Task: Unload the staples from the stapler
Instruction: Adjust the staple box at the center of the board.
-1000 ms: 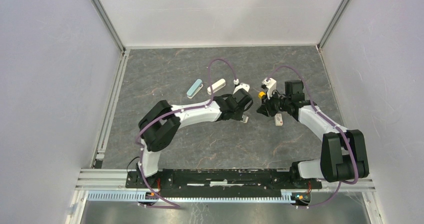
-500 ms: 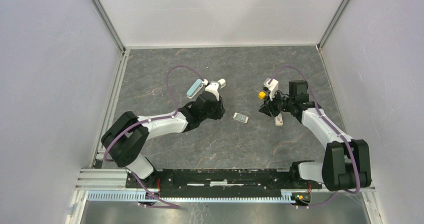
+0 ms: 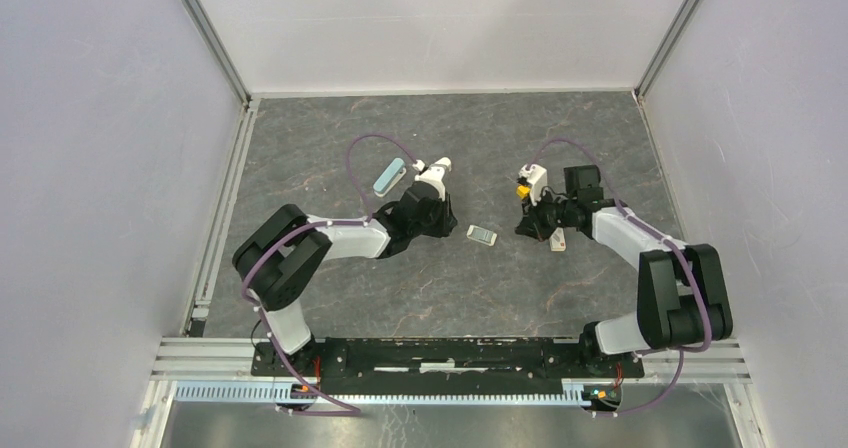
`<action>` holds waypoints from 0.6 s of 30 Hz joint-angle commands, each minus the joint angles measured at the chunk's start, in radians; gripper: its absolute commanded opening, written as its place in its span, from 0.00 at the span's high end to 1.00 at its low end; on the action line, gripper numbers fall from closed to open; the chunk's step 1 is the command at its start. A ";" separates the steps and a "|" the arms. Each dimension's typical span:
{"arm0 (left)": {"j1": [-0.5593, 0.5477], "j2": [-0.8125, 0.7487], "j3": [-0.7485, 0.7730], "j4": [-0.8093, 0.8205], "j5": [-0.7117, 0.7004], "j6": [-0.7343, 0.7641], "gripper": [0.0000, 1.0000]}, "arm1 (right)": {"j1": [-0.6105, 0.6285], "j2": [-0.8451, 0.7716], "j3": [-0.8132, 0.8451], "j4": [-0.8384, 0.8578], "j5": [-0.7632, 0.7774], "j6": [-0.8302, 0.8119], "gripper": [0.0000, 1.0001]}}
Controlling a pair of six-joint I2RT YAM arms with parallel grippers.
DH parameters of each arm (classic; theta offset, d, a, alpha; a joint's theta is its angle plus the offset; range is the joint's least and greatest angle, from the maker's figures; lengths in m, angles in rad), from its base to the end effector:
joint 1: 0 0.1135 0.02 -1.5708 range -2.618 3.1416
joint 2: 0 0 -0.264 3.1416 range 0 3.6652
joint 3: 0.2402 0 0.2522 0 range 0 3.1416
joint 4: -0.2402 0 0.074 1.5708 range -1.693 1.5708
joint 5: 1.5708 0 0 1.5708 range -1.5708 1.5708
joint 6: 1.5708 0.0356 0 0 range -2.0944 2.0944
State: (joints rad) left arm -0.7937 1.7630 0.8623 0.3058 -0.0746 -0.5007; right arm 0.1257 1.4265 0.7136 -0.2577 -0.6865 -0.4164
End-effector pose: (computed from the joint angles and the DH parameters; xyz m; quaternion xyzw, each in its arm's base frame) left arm 0.2545 -0.2550 0.1565 0.1116 0.8758 -0.2562 0.3936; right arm 0.2590 0.0555 0.1761 -0.3367 0.8401 0.2778 0.3220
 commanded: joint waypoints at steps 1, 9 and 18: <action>0.000 0.062 0.073 0.003 0.038 -0.033 0.71 | 0.055 0.050 -0.002 0.052 0.061 0.087 0.95; -0.001 0.112 0.098 -0.002 0.070 -0.045 0.71 | 0.081 0.115 -0.007 0.089 0.081 0.149 0.95; -0.005 0.128 0.098 0.001 0.125 -0.065 0.72 | 0.102 0.158 -0.023 0.201 0.064 0.278 0.94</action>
State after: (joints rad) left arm -0.7940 1.8725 0.9367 0.2890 0.0189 -0.5297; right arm 0.2211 1.5745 0.7025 -0.1501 -0.6163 -0.2165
